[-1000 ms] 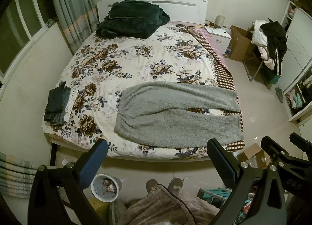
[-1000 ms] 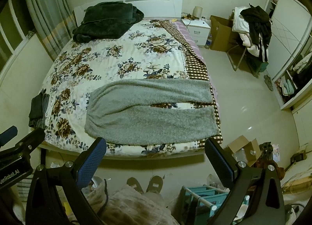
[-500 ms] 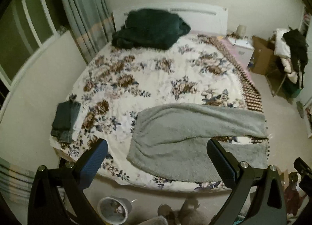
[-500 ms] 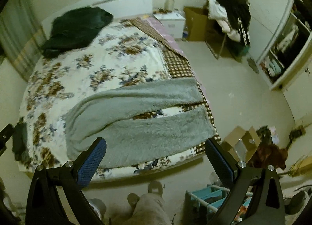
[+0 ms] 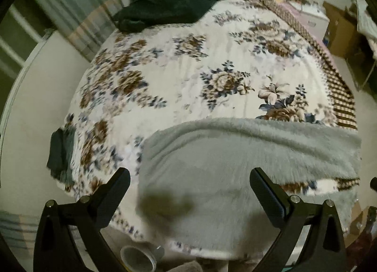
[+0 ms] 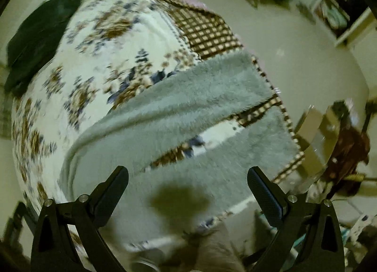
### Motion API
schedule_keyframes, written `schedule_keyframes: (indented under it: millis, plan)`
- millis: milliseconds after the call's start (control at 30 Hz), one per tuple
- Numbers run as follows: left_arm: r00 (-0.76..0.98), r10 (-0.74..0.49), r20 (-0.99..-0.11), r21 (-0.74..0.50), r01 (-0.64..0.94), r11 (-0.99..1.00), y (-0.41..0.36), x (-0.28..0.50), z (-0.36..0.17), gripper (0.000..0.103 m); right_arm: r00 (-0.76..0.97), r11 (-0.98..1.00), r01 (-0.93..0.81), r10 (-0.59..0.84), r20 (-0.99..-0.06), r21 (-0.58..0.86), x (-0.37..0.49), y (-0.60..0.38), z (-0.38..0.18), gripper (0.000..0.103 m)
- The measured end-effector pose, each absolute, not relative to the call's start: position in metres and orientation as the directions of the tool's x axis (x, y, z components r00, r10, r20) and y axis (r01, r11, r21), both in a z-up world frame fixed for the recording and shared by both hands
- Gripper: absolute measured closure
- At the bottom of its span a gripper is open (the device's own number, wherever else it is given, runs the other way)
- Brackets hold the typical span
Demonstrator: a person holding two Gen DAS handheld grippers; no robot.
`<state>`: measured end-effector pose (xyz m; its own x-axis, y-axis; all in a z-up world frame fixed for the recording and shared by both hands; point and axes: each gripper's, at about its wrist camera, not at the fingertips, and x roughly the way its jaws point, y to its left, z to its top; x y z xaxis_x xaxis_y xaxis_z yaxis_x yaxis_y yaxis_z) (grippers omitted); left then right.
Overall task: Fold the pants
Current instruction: 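Lower both grippers onto the grey pants legs and close on the fabric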
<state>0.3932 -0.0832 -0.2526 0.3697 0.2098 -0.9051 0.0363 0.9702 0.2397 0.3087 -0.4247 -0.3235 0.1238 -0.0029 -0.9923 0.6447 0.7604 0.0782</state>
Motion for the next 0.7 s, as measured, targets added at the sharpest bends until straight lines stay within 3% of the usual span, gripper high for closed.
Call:
schedule_keyframes:
  millis: [400,700]
  plan:
    - [0.284,0.198,-0.938,0.290,0.330,0.899,-0.167,0.543,-0.462,0.000,-0.024,0.590,0.806,0.113,-0.993,0.048,0.468,-0.537,-0.556,0.001]
    - [0.206,0.164,-0.965,0.248,0.502,0.829,-0.194,0.591,-0.552,0.000,-0.076,0.492,0.870,0.187,-0.979,0.026,0.498,-0.557,-0.647,0.001]
